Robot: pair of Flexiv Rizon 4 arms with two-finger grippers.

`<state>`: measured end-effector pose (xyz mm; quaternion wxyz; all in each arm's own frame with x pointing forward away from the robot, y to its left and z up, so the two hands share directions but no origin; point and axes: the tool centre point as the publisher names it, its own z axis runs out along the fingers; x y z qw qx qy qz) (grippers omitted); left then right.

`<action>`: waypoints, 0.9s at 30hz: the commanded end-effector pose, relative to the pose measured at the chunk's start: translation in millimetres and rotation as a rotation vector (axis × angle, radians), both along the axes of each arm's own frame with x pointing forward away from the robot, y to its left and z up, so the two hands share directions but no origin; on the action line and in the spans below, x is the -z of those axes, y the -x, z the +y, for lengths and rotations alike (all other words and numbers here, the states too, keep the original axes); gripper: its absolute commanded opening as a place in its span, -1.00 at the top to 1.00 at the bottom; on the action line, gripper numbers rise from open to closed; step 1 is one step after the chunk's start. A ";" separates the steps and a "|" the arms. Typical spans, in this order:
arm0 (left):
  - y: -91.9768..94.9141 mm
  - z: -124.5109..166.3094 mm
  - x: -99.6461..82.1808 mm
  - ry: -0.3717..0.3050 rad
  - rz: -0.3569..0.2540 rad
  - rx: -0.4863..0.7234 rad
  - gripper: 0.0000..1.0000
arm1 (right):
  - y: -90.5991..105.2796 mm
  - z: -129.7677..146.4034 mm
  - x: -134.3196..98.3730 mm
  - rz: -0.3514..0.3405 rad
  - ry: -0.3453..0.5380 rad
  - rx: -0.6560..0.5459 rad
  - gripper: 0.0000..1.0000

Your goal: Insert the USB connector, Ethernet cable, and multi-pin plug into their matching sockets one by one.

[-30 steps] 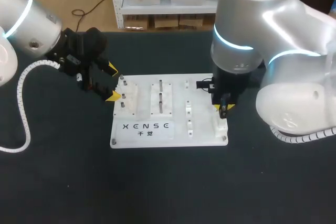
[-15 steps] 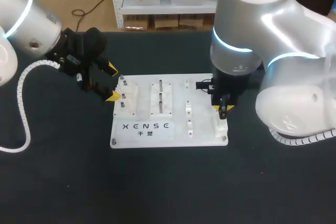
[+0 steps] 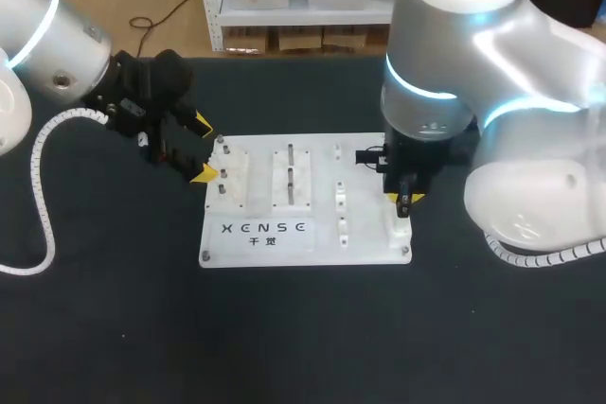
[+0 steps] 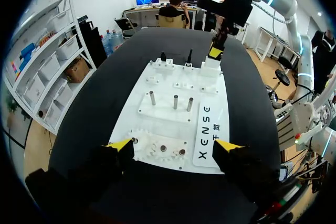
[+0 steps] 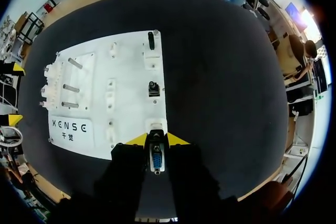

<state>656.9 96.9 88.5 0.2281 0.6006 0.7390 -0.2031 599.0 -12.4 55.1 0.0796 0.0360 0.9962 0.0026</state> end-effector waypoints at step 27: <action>0.5 0.3 0.2 0.000 -0.001 0.000 -1.00 | -32.0 -5.0 -3.5 -0.048 -0.024 -0.018 -1.00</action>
